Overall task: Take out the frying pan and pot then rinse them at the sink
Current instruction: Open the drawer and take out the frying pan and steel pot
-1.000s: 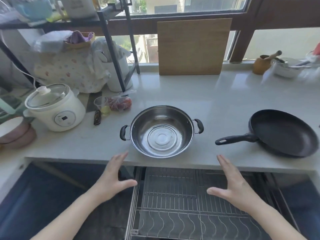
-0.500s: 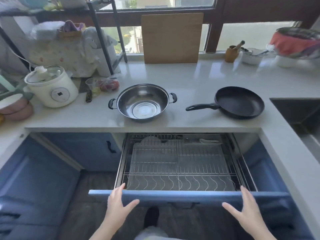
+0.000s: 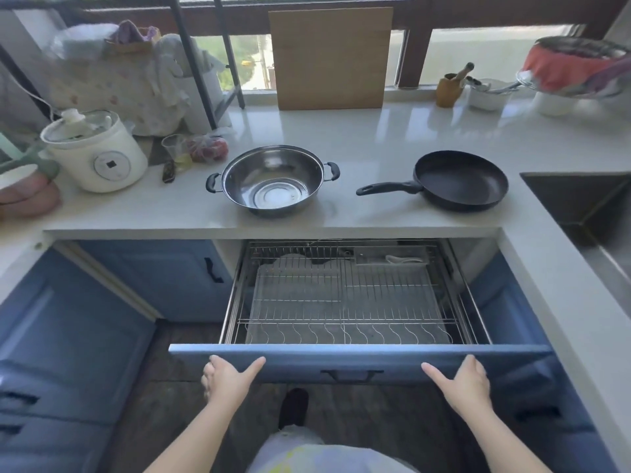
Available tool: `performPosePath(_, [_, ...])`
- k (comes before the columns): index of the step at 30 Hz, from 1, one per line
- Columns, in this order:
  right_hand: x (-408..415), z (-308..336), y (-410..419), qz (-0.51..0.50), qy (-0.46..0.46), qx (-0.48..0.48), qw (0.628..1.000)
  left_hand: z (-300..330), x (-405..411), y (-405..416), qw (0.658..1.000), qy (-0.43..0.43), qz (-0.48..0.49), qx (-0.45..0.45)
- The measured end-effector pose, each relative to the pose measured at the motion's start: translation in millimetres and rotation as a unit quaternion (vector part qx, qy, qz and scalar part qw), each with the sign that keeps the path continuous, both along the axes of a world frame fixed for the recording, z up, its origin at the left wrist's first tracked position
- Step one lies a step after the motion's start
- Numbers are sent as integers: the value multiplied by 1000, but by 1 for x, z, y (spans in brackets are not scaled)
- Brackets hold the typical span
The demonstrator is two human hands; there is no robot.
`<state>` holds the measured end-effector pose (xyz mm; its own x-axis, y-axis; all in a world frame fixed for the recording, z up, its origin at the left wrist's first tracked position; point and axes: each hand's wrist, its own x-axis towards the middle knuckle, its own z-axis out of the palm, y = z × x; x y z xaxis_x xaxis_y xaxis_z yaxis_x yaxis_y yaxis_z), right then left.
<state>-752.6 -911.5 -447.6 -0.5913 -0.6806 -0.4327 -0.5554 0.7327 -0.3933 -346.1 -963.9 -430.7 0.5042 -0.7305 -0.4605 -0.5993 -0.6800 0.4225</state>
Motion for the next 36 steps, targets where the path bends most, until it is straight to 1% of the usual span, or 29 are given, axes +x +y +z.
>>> performPosePath(5, [6, 4, -13, -7, 10, 1, 1000, 3, -4, -12, 1000, -10, -2, 19])
performPosePath(12, [-2, 5, -48, 14, 17, -9, 1000, 9, 0, -46, 999, -3, -25, 22])
performPosePath(18, [-7, 5, -90, 31, 26, 2, 999, 14, 4, -92, 998, 17, -37, 38])
performPosePath(26, [-3, 3, -155, 24, 28, 7, 999, 16, 2, -158, 997, 26, -57, 44])
performPosePath(32, [0, 4, -206, 23, 29, 2, 999, 16, 1, -210, 996, 53, -64, 37])
performPosePath(36, [4, 5, -239, 39, 30, -9, 999, 16, 5, -243, 994, 60, -87, 28])
